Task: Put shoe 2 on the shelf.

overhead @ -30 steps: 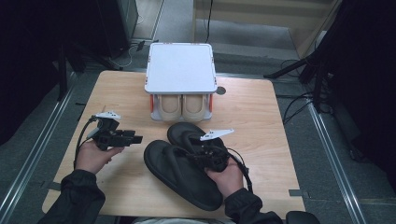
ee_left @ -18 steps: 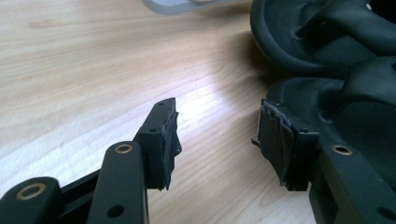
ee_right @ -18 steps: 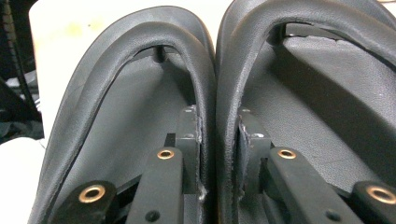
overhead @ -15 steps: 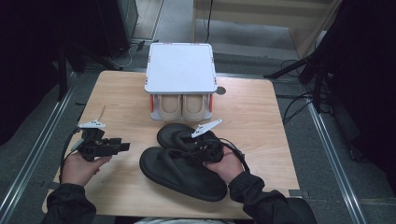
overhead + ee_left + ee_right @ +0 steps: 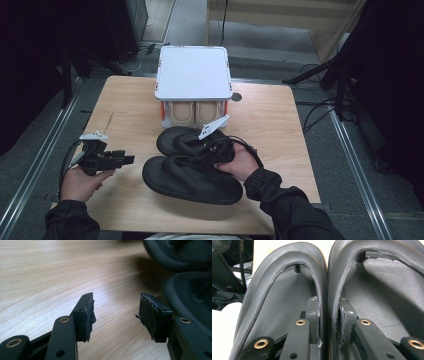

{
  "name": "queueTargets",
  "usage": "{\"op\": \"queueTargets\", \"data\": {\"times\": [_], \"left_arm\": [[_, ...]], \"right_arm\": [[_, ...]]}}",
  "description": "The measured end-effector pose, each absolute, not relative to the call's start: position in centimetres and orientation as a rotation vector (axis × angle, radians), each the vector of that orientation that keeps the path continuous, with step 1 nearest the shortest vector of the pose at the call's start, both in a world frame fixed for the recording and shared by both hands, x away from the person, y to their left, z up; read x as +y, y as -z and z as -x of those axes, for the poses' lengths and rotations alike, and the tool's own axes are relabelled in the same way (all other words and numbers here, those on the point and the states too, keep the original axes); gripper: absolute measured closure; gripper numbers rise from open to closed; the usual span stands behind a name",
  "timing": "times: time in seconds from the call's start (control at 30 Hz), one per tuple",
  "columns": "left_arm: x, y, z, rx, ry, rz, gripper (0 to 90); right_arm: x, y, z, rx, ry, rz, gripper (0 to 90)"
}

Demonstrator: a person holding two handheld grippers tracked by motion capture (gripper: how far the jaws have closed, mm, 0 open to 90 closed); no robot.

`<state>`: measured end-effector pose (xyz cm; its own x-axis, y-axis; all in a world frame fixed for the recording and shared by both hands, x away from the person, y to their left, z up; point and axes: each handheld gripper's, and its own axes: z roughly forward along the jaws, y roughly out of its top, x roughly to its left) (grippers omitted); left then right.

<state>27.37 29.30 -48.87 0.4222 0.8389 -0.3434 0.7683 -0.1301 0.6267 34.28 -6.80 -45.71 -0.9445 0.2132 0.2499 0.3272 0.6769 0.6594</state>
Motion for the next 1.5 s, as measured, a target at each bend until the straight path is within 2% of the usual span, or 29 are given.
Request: {"op": "queueTargets", "data": {"times": [0.97, 1.5], "left_arm": [[28.9, 48.9, -27.3, 1.341, -0.120, -1.924, 45.9], [28.6, 49.1, -27.6, 1.337, -0.108, -1.939, 45.3]], "right_arm": [[-5.5, 38.3, -37.1, -2.716, 1.116, 0.302, 74.9], [-6.0, 34.8, -39.5, -2.705, 1.140, 0.356, 74.9]]}}
